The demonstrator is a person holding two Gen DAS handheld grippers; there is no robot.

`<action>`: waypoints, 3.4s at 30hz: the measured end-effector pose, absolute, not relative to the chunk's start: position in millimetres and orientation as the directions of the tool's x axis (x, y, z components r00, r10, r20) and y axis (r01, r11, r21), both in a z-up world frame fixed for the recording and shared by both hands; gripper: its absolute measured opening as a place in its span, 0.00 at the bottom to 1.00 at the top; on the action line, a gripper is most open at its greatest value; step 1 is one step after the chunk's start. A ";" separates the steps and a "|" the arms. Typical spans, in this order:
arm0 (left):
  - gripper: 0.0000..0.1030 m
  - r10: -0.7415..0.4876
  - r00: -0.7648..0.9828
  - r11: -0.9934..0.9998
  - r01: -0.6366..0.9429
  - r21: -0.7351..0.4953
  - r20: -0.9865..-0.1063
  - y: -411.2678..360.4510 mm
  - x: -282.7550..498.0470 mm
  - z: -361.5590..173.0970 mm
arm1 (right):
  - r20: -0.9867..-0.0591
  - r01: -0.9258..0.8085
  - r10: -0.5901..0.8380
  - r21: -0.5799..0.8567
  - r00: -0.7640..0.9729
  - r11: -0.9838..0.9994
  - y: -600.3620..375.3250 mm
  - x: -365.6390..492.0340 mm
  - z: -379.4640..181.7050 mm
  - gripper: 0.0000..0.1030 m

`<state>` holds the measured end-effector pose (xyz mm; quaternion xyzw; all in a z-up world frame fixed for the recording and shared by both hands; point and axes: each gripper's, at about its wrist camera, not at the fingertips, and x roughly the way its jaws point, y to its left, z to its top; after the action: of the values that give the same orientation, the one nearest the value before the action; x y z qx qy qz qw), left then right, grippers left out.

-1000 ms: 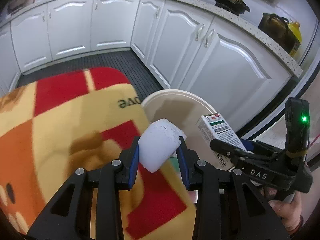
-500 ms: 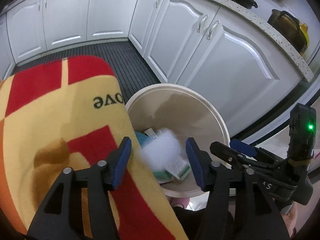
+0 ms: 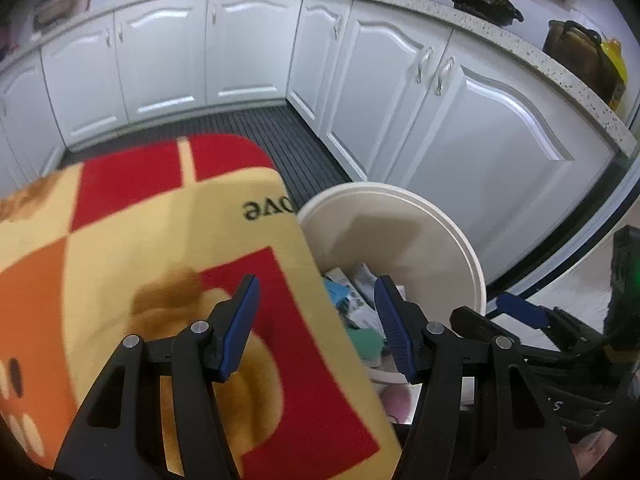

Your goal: Collect trash

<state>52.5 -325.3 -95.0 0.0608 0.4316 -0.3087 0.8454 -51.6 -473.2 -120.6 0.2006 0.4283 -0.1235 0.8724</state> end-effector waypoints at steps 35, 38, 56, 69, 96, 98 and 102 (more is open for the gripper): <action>0.56 -0.407 0.752 0.896 0.440 -0.066 -0.518 -197.2 -48.8 -6.4 | -0.538 0.306 -0.203 0.109 0.818 0.946 -358.3 -125.5 -3.8 0.87; 0.56 -0.400 0.766 0.901 0.428 -0.065 -0.503 -191.4 -52.9 -1.5 | -0.524 0.307 -0.215 0.093 0.824 0.947 -351.9 -130.0 1.4 0.87; 0.56 -0.371 0.811 0.914 0.404 -0.026 -0.453 -187.8 -65.1 8.3 | -0.464 0.316 -0.253 0.062 0.849 0.947 -336.6 -140.5 16.5 0.92; 0.56 -0.374 0.816 0.916 0.400 -0.037 -0.441 -189.2 -66.4 8.3 | -0.453 0.325 -0.255 0.083 0.854 0.942 -339.1 -143.7 18.1 0.93; 0.56 -0.349 0.827 0.927 0.373 -0.034 -0.441 -187.7 -67.6 3.7 | -0.452 0.331 -0.262 0.079 0.853 0.940 -334.9 -142.2 16.0 0.93; 0.56 -0.346 0.827 0.928 0.370 -0.034 -0.443 -185.8 -66.5 2.1 | -0.457 0.331 -0.260 0.080 0.851 0.940 -335.6 -141.7 14.7 0.93; 0.56 -0.339 0.827 0.931 0.365 -0.031 -0.449 -183.5 -63.6 -0.7 | -0.460 0.331 -0.260 0.081 0.849 0.940 -336.7 -140.8 14.1 0.93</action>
<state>-63.6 -183.5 -0.7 0.0278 0.2296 -0.1841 0.9553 -140.8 -336.7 14.1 0.0786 0.2274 -0.1541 0.9583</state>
